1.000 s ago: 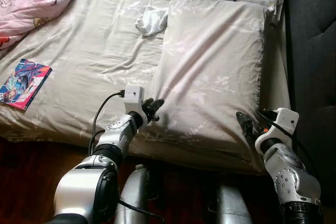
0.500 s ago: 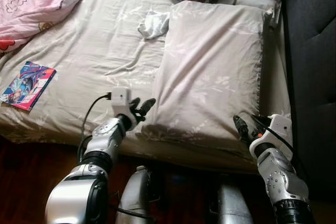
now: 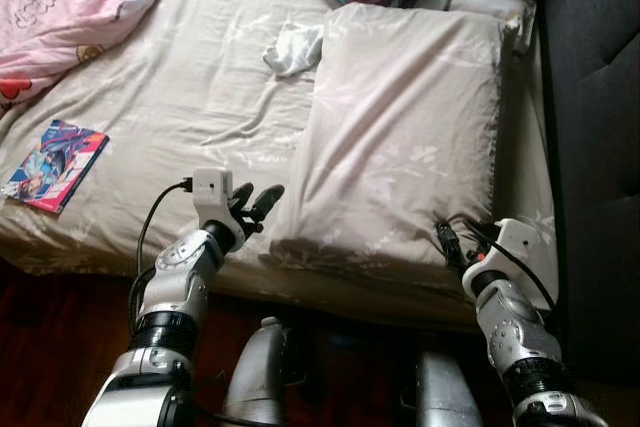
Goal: Clean up the room
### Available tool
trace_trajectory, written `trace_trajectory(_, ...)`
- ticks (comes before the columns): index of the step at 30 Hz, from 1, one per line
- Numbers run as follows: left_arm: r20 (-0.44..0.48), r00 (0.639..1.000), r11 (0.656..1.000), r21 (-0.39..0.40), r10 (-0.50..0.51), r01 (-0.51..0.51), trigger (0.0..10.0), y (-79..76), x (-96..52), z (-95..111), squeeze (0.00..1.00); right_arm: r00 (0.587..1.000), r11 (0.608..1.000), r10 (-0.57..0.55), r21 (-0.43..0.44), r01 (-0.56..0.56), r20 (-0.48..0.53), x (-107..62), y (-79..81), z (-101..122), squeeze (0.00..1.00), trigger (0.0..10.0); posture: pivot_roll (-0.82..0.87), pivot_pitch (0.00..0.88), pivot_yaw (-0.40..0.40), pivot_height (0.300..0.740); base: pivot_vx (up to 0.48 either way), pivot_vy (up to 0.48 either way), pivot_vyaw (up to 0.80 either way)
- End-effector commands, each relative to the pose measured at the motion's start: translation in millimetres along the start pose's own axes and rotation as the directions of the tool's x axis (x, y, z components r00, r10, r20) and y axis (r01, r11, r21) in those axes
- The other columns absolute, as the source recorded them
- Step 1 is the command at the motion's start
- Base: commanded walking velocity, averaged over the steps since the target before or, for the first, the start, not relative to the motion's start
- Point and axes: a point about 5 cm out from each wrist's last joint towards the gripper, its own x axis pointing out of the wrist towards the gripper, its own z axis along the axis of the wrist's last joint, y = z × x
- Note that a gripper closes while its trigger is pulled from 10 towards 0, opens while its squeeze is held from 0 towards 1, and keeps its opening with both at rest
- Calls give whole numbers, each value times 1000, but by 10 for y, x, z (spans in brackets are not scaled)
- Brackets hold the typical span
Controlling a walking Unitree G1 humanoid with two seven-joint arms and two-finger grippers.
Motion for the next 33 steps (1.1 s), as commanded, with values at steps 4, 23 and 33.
trace_trajectory(4, -38, 999, 1000, -7, 21, -22, 10000, 40, -102, -57, 0, 987, 1000, -13, -1, 13, -163, -53, 12, -404, 0, 0, -36, 423, 132, 659, 0, 0, 0)
trace_trajectory(23, -61, 998, 1000, -22, 14, -16, 10000, -50, -150, -25, 0, 977, 999, -50, -7, 49, -205, -116, -37, -623, 0, 0, -39, 378, 132, 659, 0, 0, 0)
trace_trajectory(33, -65, 998, 999, -29, 27, -28, 10000, -50, -121, -26, 0, 981, 995, -101, -33, 97, -167, -89, -93, -528, 0, 0, -47, 353, 134, 659, 0, 0, 0)
